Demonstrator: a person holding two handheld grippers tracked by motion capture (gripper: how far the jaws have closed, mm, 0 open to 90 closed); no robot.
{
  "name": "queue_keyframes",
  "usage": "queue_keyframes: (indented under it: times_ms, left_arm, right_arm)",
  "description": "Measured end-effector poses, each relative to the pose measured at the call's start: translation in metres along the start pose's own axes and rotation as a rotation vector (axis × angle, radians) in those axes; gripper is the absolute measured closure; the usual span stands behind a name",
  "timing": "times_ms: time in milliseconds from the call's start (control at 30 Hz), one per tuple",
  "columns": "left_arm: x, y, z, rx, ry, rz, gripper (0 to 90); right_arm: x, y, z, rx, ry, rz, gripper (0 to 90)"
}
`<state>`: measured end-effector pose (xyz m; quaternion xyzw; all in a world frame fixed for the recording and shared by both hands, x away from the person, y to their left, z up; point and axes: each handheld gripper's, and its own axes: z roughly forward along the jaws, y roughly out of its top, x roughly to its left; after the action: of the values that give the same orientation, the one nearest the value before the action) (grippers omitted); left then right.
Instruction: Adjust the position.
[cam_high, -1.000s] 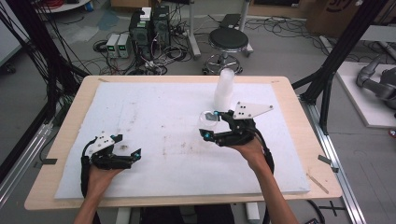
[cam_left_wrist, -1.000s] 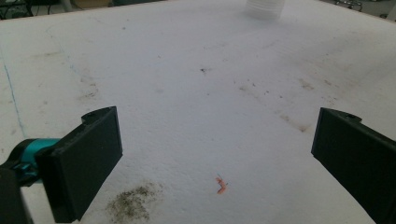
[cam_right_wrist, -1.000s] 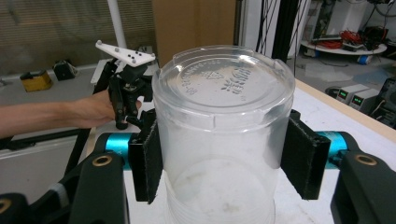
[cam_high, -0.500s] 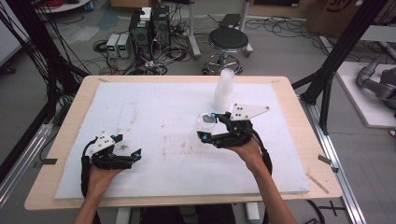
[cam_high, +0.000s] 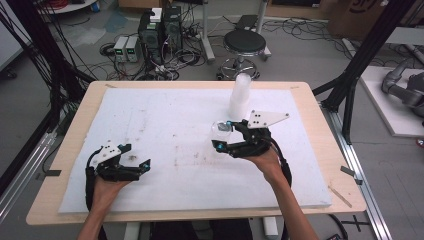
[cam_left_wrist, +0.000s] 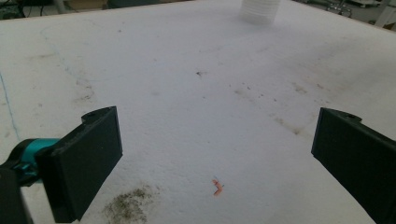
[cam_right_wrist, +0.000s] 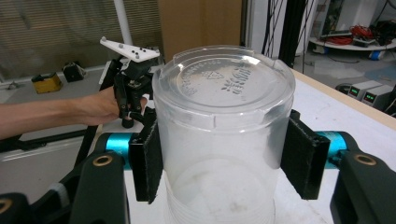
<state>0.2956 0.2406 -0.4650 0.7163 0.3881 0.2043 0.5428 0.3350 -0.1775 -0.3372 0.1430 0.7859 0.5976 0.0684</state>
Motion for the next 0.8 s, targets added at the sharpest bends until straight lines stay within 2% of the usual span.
queue_keyframes:
  times_ms: [67, 167, 267, 500, 533, 633, 800]
  left_arm:
    - [0.0, 0.003, -0.001, 0.0, -0.015, 0.009, 1.8]
    - [0.0, 0.012, -0.005, -0.028, -0.049, 0.029, 1.8]
    - [0.003, 0.022, -0.008, -0.044, -0.124, 0.051, 1.8]
    - [0.003, 0.039, -0.011, -0.071, -0.241, 0.076, 1.8]
    - [0.001, 0.043, -0.011, -0.072, -0.274, 0.09, 1.8]
    - [-0.005, 0.052, -0.01, -0.081, -0.338, 0.11, 1.8]
    - [-0.02, 0.068, -0.002, -0.097, -0.423, 0.158, 1.8]
  right_arm:
    - [0.0, 0.0, -0.001, -0.003, 0.002, 0.003, 38.6]
    - [0.0, 0.001, -0.001, -0.001, 0.007, 0.002, 38.7]
    - [0.0, 0.002, -0.001, -0.006, 0.013, -0.004, 38.7]
    - [0.002, 0.007, -0.002, -0.014, 0.043, -0.009, 38.9]
    - [0.002, 0.007, -0.002, -0.015, 0.042, -0.013, 38.9]
    - [0.004, 0.009, -0.001, -0.013, 0.058, -0.016, 39.0]
    - [0.008, 0.012, 0.002, -0.006, 0.079, -0.028, 39.0]
